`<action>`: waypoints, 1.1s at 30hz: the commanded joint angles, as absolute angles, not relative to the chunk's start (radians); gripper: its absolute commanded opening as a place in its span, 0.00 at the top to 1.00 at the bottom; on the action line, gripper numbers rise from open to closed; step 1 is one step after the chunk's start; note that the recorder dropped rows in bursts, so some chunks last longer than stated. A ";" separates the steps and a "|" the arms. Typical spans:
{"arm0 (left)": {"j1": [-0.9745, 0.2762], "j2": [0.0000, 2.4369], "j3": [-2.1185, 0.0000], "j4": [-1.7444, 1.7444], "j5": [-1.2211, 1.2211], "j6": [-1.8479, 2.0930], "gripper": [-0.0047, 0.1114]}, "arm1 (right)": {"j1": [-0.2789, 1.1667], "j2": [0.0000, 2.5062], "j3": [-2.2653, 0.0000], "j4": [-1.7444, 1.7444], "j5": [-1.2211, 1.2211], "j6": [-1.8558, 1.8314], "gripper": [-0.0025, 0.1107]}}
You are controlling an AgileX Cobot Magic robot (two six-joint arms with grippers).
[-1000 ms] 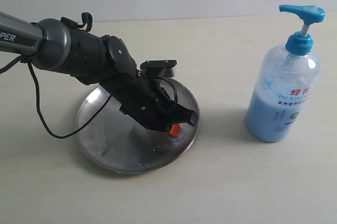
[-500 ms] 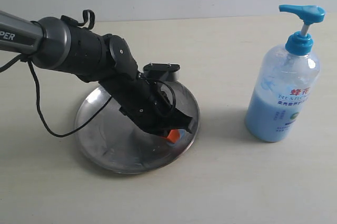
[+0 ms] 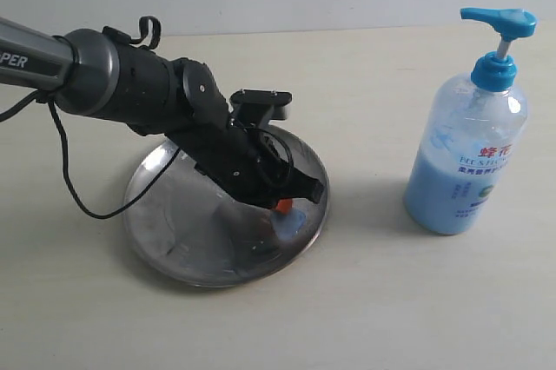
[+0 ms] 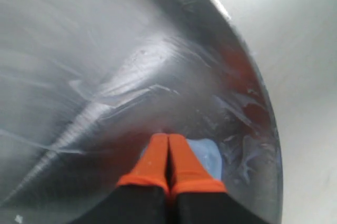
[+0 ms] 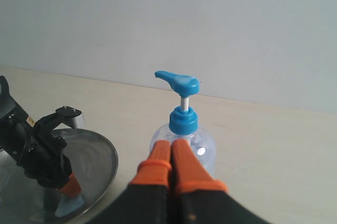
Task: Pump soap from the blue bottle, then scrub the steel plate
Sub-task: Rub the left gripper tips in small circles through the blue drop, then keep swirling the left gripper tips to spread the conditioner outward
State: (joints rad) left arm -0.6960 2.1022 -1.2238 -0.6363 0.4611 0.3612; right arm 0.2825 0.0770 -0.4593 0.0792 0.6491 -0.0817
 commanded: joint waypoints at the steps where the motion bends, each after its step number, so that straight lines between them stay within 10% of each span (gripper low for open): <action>1: -0.697 2.118 -1.224 -0.680 0.449 0.356 0.96 | 0.279 0.070 -0.454 0.078 0.641 -0.085 0.98; 33: -0.697 2.118 -1.224 -0.489 0.457 0.231 0.96 | 0.279 0.070 -0.454 0.078 0.641 -0.085 0.98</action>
State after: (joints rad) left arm -0.6979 2.0970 -1.2350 -0.5074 0.4999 0.2471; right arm 0.2825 0.0770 -0.4593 0.0792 0.6491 -0.0817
